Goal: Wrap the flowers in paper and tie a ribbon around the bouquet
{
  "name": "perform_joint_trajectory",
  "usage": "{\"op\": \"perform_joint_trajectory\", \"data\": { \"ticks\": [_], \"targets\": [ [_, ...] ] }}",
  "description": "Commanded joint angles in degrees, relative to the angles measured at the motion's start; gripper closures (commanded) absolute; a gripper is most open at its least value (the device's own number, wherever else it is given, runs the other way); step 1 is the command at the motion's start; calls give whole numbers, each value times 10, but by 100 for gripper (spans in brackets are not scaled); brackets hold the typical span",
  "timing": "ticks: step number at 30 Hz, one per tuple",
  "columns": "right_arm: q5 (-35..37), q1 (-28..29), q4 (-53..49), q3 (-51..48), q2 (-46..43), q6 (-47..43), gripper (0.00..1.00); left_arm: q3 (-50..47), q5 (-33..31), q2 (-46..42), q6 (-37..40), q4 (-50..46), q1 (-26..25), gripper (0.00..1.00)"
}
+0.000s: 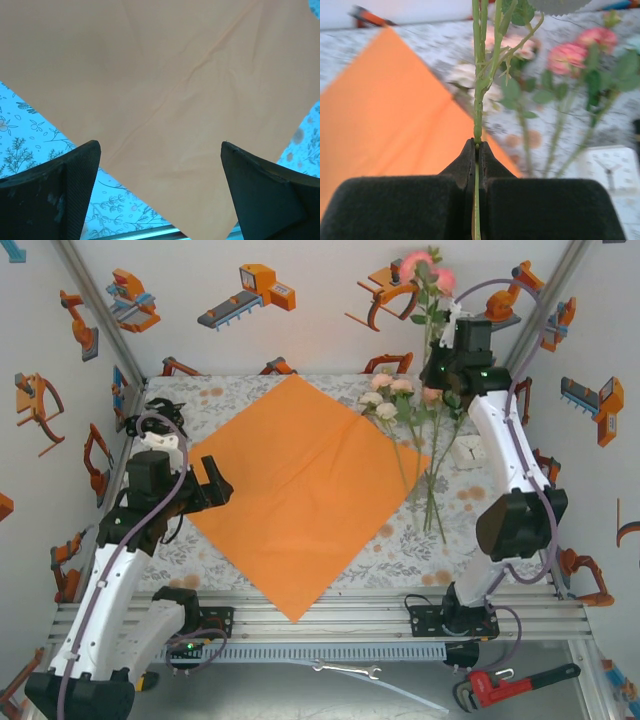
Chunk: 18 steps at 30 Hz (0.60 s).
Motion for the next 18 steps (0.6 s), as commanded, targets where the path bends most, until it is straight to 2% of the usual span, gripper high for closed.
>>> {"op": "perform_joint_trajectory", "data": {
  "ticks": [1,5,9,13,18],
  "targets": [
    [-57,50,28,-24,7,126,100,23,13,10,46,-19,2,3],
    [-47,126,100,-61,18,220,100,29,61,18,70,-23,2,3],
    [-37,196,161,-50,76,261,100,19,94,7,80,-14,2,3],
    [-31,252,173,31,186,266,100,10,97,-6,78,-7,3,3],
    [-26,298,111,196,334,245,100,3,102,-6,72,-6,8,3]
  ]
}}
